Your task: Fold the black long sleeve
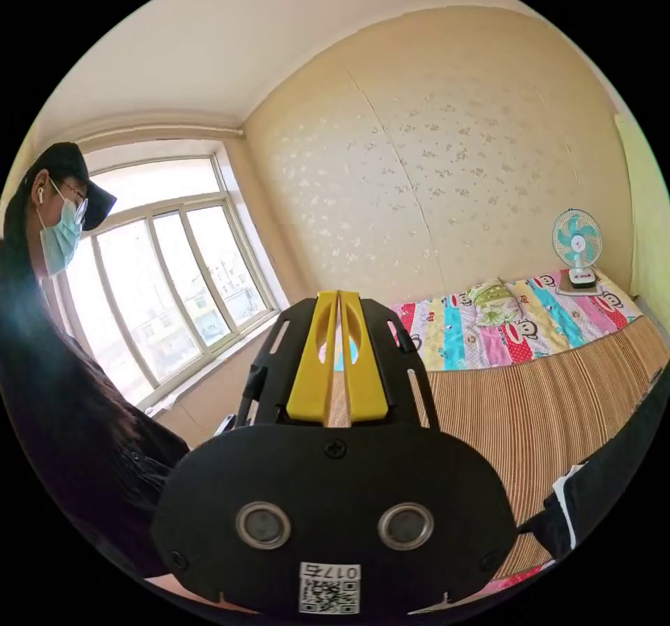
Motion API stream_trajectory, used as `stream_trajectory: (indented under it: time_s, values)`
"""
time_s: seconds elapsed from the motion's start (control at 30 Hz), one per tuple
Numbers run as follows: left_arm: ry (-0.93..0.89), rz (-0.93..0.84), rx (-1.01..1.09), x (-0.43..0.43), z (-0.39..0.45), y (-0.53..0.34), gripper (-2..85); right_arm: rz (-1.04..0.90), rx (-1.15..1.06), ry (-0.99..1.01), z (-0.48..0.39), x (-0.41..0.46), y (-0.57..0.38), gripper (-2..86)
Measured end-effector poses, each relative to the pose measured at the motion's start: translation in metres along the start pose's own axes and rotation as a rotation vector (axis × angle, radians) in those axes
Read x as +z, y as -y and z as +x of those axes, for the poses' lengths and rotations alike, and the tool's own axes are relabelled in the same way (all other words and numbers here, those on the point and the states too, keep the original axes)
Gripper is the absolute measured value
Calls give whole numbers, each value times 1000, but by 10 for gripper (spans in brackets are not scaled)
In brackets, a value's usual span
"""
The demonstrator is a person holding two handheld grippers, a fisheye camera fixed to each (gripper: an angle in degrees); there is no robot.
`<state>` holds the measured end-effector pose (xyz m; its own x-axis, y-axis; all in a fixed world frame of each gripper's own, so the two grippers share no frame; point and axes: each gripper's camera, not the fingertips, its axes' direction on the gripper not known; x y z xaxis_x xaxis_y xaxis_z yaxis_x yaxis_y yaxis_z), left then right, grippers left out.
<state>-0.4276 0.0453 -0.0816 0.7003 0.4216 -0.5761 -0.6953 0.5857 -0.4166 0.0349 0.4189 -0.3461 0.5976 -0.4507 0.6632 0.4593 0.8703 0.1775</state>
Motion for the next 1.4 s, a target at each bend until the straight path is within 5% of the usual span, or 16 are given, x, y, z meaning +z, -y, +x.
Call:
stream_trajectory:
  time_s: [0.13,0.3,0.5,0.67,0.8,1.0,1.07,1.13,1.27,1.4]
  values:
    - [-271,117,-14,-30,-39,-33,31,2,-32,73,-2,-15,-16,6]
    - [-910,502,470,-150,-78,-144,19,2,-164,176,-14,-33,-43,15]
    - [-1433,713,1137,-256,-44,-213,9,-96,-428,274,-44,-29,-34,69]
    - [-2006,622,1595,-283,24,-230,8,-44,-563,408,-76,-26,-23,95]
    - [-2333,329,1595,-263,102,-251,9,-99,-635,480,-89,-27,-17,122]
    - [-2273,-112,1675,-230,192,-324,16,-285,-752,567,-102,-14,-55,89]
    - [-2190,-119,1715,-231,198,-335,22,-260,-755,598,-102,-18,-66,58]
    - [-2032,-96,1720,-237,196,-336,30,-256,-684,471,-96,-19,-64,44]
    - [-1406,-23,1544,-255,184,-315,57,-259,-637,55,-91,-29,-49,29]
    - [-963,129,1241,-282,175,-293,115,-273,-600,-15,-89,-32,-36,20]
